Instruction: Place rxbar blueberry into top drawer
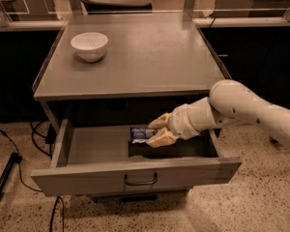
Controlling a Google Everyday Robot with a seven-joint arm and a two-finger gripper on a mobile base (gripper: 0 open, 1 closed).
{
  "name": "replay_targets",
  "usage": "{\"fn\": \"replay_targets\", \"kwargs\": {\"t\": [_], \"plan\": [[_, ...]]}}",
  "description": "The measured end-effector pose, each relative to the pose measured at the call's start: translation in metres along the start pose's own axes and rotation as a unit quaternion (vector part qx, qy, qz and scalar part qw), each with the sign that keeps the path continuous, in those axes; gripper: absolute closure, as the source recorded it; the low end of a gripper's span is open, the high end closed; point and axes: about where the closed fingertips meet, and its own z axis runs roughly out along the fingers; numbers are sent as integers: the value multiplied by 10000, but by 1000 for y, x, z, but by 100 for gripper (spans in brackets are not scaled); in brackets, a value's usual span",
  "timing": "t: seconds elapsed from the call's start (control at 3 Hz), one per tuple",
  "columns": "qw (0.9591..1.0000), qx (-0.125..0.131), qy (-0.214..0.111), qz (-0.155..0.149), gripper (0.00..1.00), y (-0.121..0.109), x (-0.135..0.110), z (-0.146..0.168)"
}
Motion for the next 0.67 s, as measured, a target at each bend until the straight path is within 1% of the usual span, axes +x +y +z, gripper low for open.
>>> {"fn": "replay_targets", "kwargs": {"t": [0.33,0.67], "plan": [[9999,-100,-28,-106,100,7,6,23],[9998,-105,-41,-166,100,8,11,37]]}}
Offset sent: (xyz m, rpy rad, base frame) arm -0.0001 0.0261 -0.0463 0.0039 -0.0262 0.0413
